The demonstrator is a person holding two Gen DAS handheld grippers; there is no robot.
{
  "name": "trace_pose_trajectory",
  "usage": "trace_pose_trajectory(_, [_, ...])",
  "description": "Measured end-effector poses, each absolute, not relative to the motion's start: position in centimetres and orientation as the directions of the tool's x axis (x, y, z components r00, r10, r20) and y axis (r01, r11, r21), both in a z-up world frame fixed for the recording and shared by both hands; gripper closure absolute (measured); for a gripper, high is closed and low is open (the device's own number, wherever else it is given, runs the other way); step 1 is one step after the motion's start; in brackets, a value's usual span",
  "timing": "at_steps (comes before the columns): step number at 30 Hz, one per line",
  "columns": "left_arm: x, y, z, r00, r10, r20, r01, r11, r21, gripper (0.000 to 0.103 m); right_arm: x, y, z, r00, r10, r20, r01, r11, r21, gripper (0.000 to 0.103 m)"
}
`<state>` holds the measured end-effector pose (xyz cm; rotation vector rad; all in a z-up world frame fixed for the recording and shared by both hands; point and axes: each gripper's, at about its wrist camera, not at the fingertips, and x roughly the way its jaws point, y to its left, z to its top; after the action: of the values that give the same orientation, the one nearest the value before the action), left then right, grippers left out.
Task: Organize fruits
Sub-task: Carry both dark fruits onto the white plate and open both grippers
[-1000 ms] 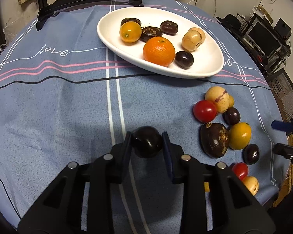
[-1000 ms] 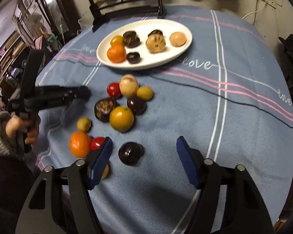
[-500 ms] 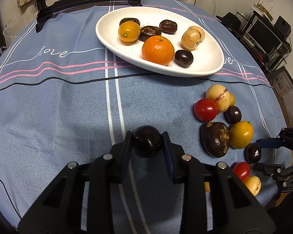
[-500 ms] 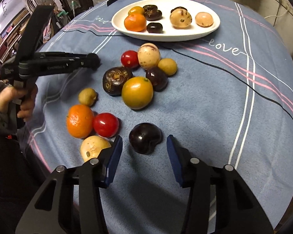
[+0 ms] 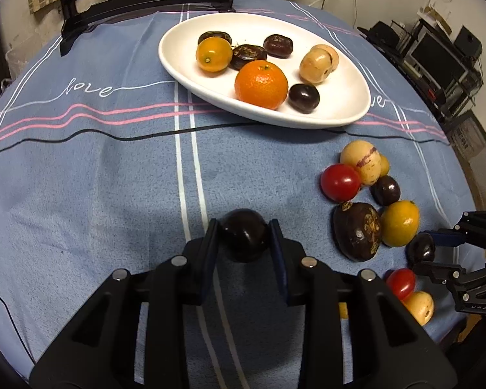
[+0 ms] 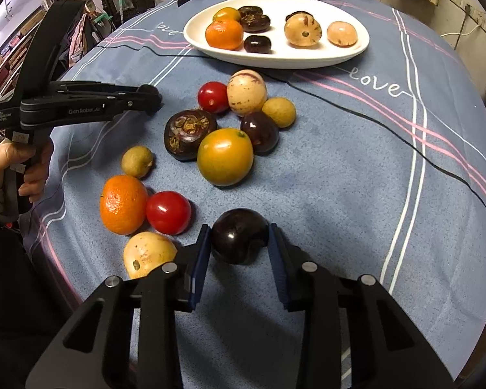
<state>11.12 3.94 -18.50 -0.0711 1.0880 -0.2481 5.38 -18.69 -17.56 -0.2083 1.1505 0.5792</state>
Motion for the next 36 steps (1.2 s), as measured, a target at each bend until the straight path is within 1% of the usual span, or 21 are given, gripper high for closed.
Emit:
trace_pose_trajectory(6, [10.8, 4.6, -17.1, 0.474, -0.234, -0.849, 0.151, 0.971, -0.183, 0.072, 6.4, -21.5, -16.1, 0.343, 0.35, -0.872, -0.437, 0.881, 0.182, 0.067])
trace_pose_trajectory(11, [10.9, 4.1, -15.1, 0.506, -0.229, -0.832, 0.175, 0.971, -0.162, 0.072, 6.6, -22.9, -14.2, 0.395, 0.371, -0.84, -0.4, 0.893, 0.207, 0.067])
trace_pose_trajectory(19, [12.4, 2.5, -11.7, 0.56, -0.217, -0.8, 0.225, 0.969, -0.105, 0.072, 6.7, -23.4, -11.3, 0.459, 0.389, -0.799, -0.401, 0.893, 0.204, 0.067])
trace_pose_trajectory(27, [15.5, 1.8, -9.7, 0.596, -0.204, -0.777, 0.234, 0.969, -0.075, 0.072, 8.7, -23.4, -9.2, 0.499, 0.407, -0.765, -0.413, 0.888, 0.202, 0.067])
trace_pose_trajectory(36, [19.2, 1.2, -9.1, 0.604, -0.202, -0.771, 0.24, 0.969, -0.067, 0.072, 12.8, -21.9, -7.9, 0.504, 0.429, -0.75, -0.443, 0.873, 0.202, 0.067])
